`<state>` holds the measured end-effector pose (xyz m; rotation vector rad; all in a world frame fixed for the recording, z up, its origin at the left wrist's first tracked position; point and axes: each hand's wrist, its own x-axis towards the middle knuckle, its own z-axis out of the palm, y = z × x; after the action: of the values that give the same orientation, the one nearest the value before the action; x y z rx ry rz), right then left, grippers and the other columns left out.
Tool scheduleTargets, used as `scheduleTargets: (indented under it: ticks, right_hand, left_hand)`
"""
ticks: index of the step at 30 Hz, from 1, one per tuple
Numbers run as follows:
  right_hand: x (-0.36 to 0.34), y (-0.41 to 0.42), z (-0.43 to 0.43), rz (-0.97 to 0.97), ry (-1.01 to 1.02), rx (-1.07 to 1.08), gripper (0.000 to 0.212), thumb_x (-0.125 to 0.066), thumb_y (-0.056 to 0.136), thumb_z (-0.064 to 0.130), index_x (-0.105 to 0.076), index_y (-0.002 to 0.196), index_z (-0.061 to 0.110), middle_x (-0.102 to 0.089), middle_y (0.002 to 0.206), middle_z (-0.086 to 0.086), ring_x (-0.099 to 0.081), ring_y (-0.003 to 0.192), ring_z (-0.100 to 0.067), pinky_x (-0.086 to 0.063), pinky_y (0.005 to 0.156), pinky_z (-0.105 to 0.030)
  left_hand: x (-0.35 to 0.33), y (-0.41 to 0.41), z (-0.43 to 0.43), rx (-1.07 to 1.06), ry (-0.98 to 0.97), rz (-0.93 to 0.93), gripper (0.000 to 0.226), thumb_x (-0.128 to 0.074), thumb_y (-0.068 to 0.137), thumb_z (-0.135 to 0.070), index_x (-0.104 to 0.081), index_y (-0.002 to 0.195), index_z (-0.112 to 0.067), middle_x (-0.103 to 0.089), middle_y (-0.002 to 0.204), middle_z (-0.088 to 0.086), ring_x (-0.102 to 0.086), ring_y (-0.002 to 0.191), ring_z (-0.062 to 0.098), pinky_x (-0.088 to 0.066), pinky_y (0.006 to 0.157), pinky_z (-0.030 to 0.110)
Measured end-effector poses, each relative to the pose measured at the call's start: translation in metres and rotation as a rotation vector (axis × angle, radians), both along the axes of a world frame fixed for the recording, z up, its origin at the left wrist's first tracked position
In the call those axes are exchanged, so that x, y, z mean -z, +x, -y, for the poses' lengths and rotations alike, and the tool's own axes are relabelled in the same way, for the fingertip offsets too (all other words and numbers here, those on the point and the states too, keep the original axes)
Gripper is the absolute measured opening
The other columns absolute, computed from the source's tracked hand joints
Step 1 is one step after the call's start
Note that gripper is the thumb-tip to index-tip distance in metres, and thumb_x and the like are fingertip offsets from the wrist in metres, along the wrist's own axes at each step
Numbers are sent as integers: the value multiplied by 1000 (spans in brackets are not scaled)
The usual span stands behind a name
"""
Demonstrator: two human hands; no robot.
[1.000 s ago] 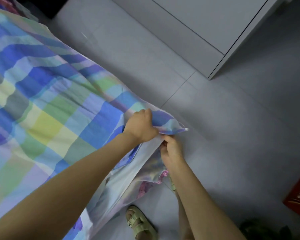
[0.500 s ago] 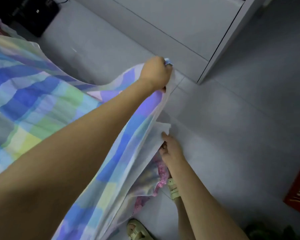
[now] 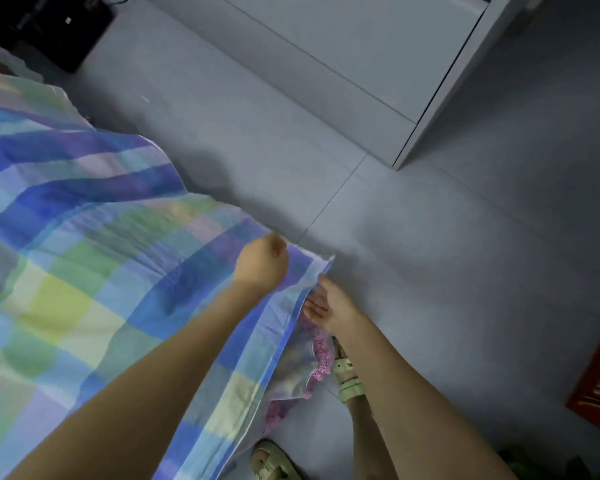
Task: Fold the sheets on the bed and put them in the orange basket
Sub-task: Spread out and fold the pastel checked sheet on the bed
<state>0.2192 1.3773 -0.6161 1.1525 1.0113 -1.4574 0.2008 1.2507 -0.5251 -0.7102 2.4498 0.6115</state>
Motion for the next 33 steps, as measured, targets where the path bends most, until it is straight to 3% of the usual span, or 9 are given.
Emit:
scheduleTargets:
  ticks: [5, 8, 12, 15, 18, 21, 26, 29, 33]
  right_hand:
    - [22, 14, 19, 46, 36, -220, 26, -52, 96, 27, -45, 75, 14, -50, 37, -6, -52, 33, -14, -41, 32, -18]
    - [39, 27, 37, 96, 23, -256, 21, -62, 90, 23, -55, 95, 4, -62, 77, -16, -60, 64, -26, -51, 48, -31]
    - [104, 51, 58, 42, 84, -291, 66, -77, 74, 28, -49, 125, -3, -57, 124, -14, -58, 107, -32, -49, 92, -47]
    - [189, 46, 49, -86, 238, -405, 109, -89, 38, 47, -42, 126, 3, -62, 112, -11, -64, 96, -34, -50, 86, -52]
    - [116, 2, 53, -121, 21, -326, 24, -68, 77, 27, -73, 78, 3, -71, 63, -2, -68, 57, -15, -52, 79, -35]
    - [28, -38, 68, -231, 87, -182, 36, -45, 94, 13, -64, 64, 10, -61, 42, 6, -59, 37, -6, -52, 51, -21]
    - [-107, -49, 117, -677, 117, 112, 15, -60, 86, 1, -60, 97, 12, -65, 88, -1, -62, 58, -5, -52, 55, -19]
    - [-212, -16, 160, -1047, 12, -22, 14, -61, 86, 2, -64, 97, 9, -67, 94, -1, -64, 83, -13, -52, 78, -28]
    - [-333, 78, 218, -1482, -194, -507, 20, -60, 87, 6, -57, 68, 14, -58, 61, -3, -48, 63, -11, -44, 65, -30]
  left_hand:
    - [1, 66, 39, 27, -122, -162, 26, -43, 77, -16, -59, 61, -2, -61, 69, 19, -57, 67, 38, -41, 58, 37]
    - [-2, 71, 62, -32, -165, -218, 21, -51, 80, -13, -66, 71, -1, -62, 77, 21, -58, 74, 40, -44, 65, 39]
    - [-5, 66, 84, -83, -165, -386, 16, -54, 83, -10, -68, 82, -3, -64, 83, 17, -59, 76, 35, -42, 69, 33]
    - [-9, 62, 99, -150, -153, -491, 13, -56, 87, -8, -69, 86, -6, -66, 88, 12, -61, 79, 27, -46, 73, 31]
    - [-22, 65, 110, -274, -107, -532, 14, -55, 88, -6, -69, 88, -5, -66, 93, 9, -57, 76, 16, -41, 72, 15]
    - [-42, 75, 117, -407, -63, -542, 14, -55, 88, -6, -69, 88, -4, -66, 90, 5, -56, 76, 12, -35, 64, 5]
    - [-106, 114, 140, -675, 51, -601, 14, -58, 88, -9, -68, 81, -16, -64, 76, -7, -54, 63, -4, -42, 69, 10]
    - [-159, 146, 157, -918, 262, -709, 19, -57, 89, -8, -65, 76, -21, -62, 72, -5, -55, 63, 2, -46, 67, 22]
    - [-249, 215, 179, -1175, 551, -945, 11, -59, 91, -24, -64, 85, -15, -62, 80, 1, -57, 73, 12, -49, 61, 17]
